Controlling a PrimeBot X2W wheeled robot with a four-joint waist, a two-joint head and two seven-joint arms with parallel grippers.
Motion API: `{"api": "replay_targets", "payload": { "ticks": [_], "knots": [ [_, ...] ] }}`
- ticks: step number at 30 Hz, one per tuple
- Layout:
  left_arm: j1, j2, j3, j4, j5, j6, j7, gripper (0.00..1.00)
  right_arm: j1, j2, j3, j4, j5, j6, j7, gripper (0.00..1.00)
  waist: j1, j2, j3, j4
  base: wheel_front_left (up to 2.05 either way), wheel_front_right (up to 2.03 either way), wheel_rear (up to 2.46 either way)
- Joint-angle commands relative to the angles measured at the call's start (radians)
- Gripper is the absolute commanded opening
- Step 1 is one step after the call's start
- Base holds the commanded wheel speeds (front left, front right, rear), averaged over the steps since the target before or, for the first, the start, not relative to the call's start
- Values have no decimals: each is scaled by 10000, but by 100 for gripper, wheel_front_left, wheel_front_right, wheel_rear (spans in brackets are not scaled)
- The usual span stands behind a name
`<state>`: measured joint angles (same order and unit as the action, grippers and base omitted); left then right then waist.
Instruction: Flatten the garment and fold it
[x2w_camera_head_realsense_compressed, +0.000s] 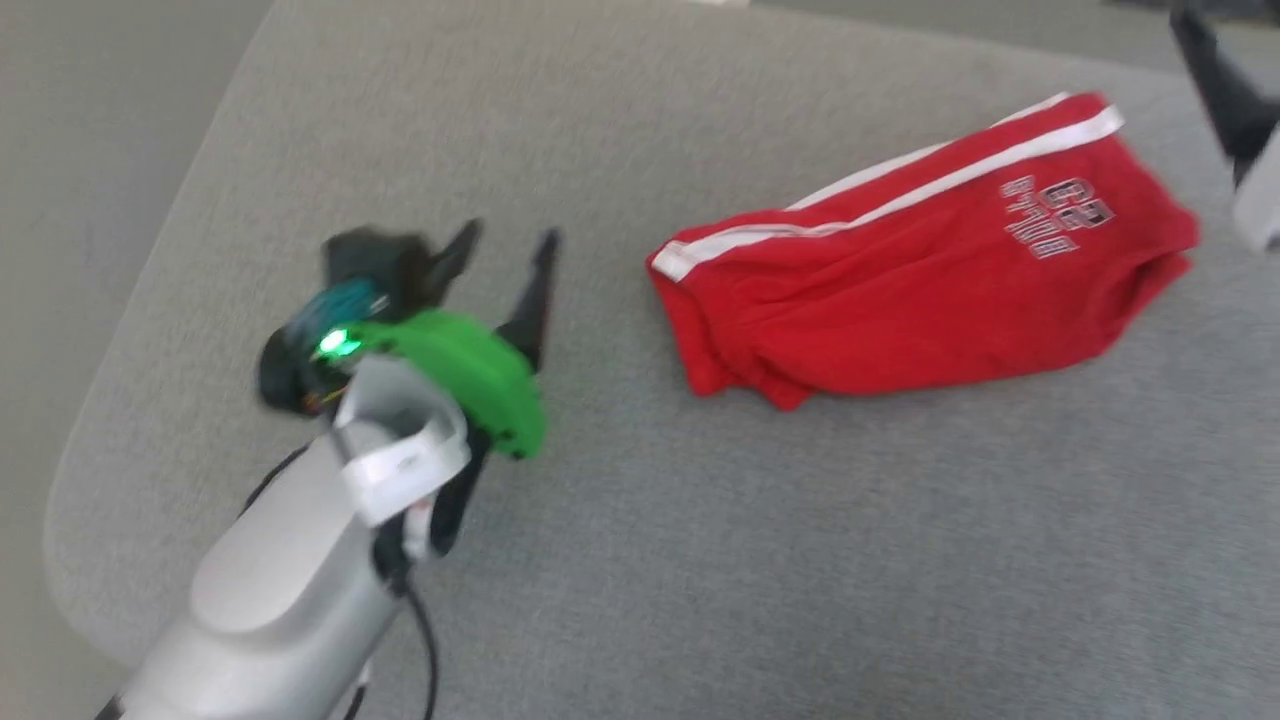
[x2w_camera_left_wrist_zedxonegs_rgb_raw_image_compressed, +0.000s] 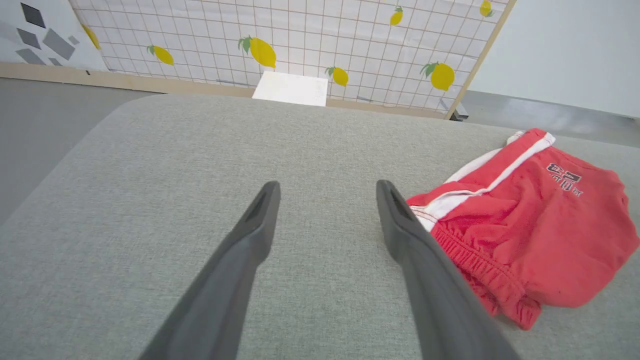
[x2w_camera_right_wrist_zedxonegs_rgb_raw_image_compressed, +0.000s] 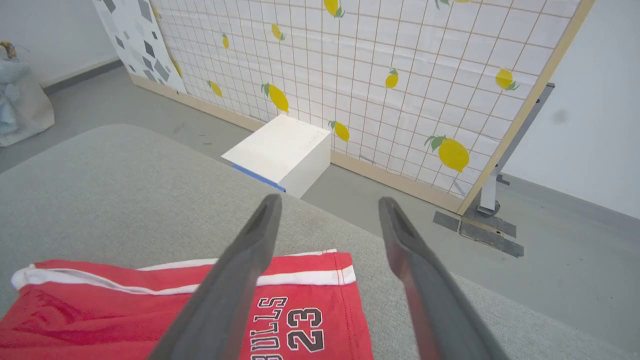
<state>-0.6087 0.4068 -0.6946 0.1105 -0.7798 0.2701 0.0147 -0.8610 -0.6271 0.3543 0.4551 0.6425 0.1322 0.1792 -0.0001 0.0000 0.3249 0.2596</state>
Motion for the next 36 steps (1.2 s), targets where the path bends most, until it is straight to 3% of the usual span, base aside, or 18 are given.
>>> {"api": "replay_targets", "payload": {
  "ticks": [1,6,15,23,36],
  "knots": [
    [316,159,151,-3,122,168,-347,100,569,-25,-120,-202,113,-15,-350,100,1,0,-766,-631,0,0,0],
    [1083,762,203,-214,749,526,-1307,100,2095,56,-510,-764,12,-15,-846,100,1,0,-1115,-978,0,0,0],
    [2639,1749,-945,-1115,2388,849,-2180,100,3103,593,-1609,-924,-640,-15,83,100,1,0,-916,-1015,0,0,0],
    [3424,1568,-1069,-1740,2608,1348,-2509,100,2728,903,-1964,-612,-874,-15,1943,100,1,0,-283,-521,0,0,0],
    [2806,782,-1209,-1808,2776,1270,-2609,100,378,1003,-2228,1404,-1677,-15,5242,100,1,0,935,473,0,0,0]
  ]
}}
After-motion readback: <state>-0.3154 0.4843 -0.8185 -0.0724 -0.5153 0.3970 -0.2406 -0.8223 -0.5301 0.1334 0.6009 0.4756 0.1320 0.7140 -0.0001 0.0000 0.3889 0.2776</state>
